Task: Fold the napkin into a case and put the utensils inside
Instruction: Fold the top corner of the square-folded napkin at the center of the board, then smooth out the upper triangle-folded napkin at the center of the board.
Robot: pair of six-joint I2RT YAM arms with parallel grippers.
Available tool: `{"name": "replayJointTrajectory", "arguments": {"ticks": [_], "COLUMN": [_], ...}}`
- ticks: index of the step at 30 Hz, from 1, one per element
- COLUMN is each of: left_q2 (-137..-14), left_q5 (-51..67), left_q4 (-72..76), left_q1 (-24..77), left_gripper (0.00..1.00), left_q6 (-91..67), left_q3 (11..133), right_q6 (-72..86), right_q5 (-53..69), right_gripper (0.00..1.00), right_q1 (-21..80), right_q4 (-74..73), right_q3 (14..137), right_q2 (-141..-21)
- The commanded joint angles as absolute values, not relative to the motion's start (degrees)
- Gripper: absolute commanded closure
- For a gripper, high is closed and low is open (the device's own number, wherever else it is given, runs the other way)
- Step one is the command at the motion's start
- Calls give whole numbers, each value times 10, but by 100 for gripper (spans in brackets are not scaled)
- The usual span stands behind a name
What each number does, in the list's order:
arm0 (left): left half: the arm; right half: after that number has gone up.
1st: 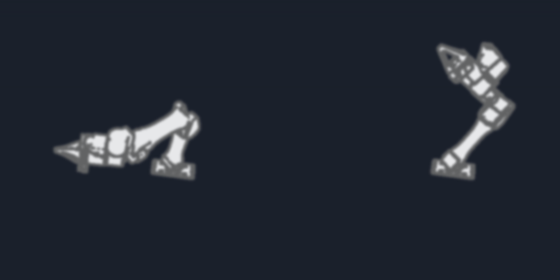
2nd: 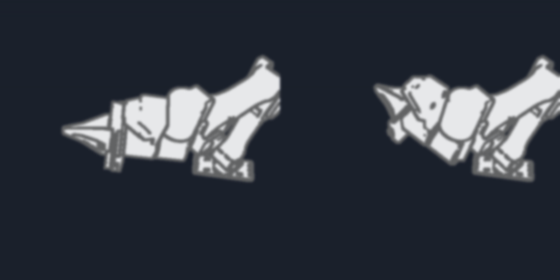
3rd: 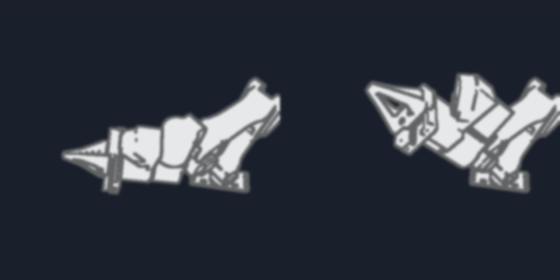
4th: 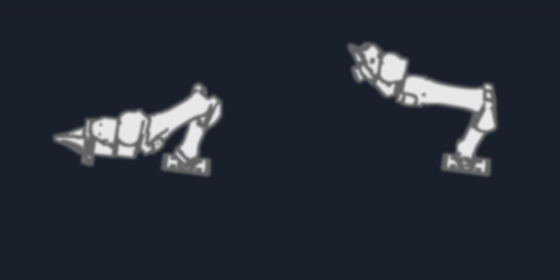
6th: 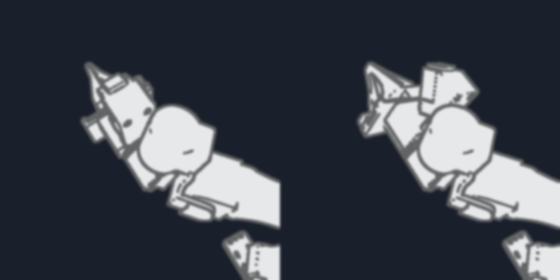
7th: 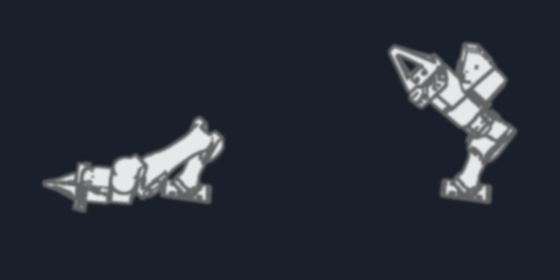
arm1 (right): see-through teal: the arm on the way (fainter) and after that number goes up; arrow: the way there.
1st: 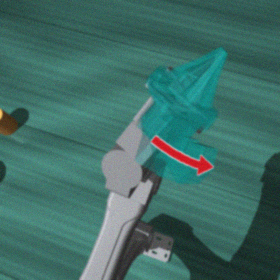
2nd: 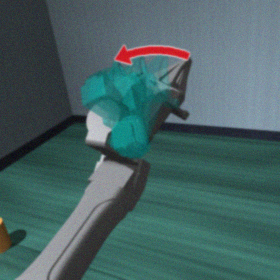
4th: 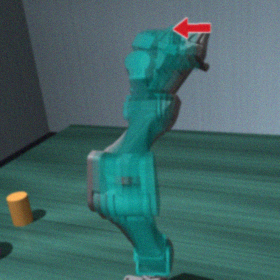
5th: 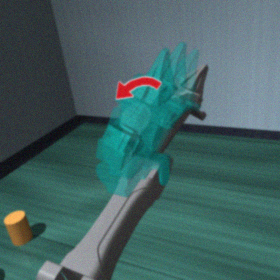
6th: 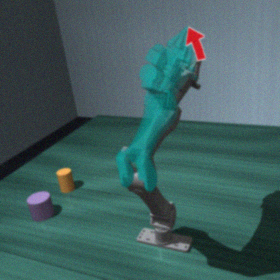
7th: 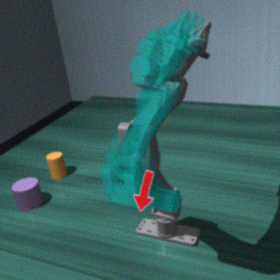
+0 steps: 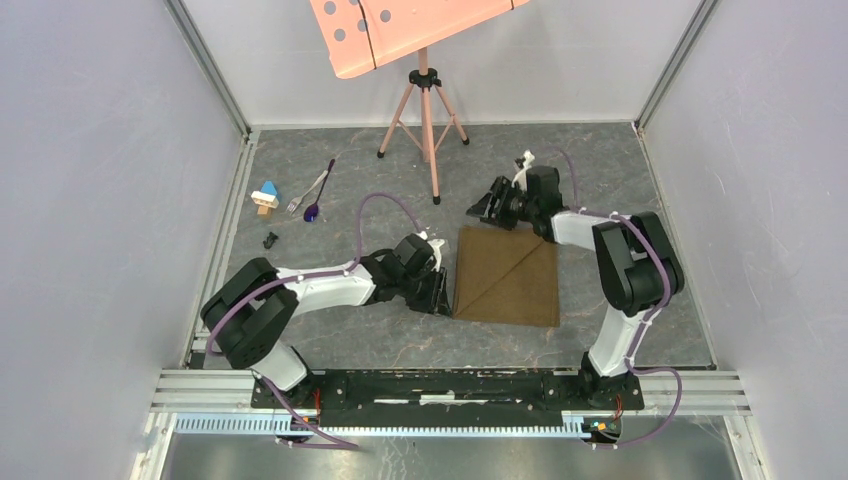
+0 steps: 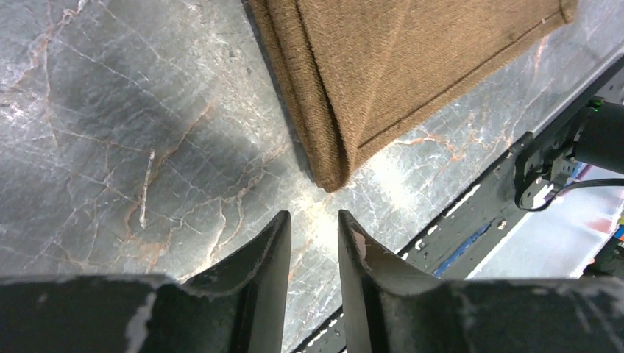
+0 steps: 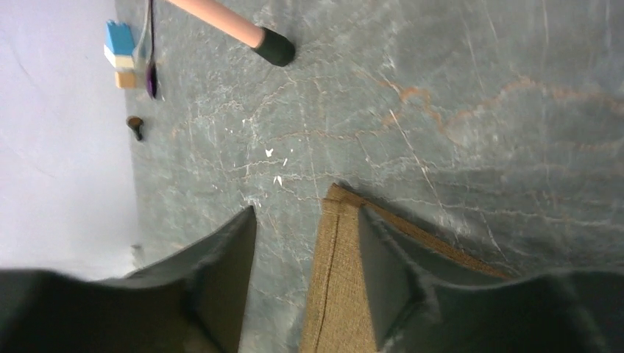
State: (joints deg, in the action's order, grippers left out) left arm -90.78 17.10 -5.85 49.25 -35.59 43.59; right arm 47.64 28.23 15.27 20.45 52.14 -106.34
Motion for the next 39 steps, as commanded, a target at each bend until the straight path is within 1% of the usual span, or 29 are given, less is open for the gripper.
{"name": "replayJointTrajectory", "arguments": {"ticks": [1, 3, 4, 6, 9, 12, 13, 17, 26, 32, 39], "left_q2": [-871, -871, -878, -908, -978, -1029, -1040, -1083, -1099, -1106, -1105], "left_q5": [191, 201, 210, 244, 291, 305, 304, 298, 275, 279, 282], "left_q4": [-99, -99, -93, -73, -52, -30, -32, -39, -3, 46, 71], "left_q1": [491, 491, 491, 491, 490, 490, 488, 483, 464, 460, 461], "left_gripper": [61, 59, 58, 58, 62, 63, 63, 65, 69, 70, 71], "left_q6": [-356, -354, -355, -358, -372, -383, -380, -370, -370, -392, -401], "left_q3": [477, 497, 511, 542, 606, 644, 656, 665, 589, 549, 523], "right_q6": [251, 181, 162, 160, 213, 265, 265, 284, 294, 263, 271], "right_q5": [235, 204, 209, 286, 415, 494, 504, 522, 528, 518, 513], "right_gripper": [29, 19, 16, 16, 15, 14, 14, 14, 14, 14, 14], "right_q1": [153, 149, 143, 117, 72, 43, 43, 40, -5, -44, -86], "right_q4": [-13, -65, -67, -28, 112, 227, 231, 280, 333, 327, 337], "right_q3": [634, 634, 615, 553, 450, 393, 391, 365, 328, 337, 363], "right_q2": [-971, -933, -915, -884, -865, -883, -898, -932, -966, -990, -1019]}}
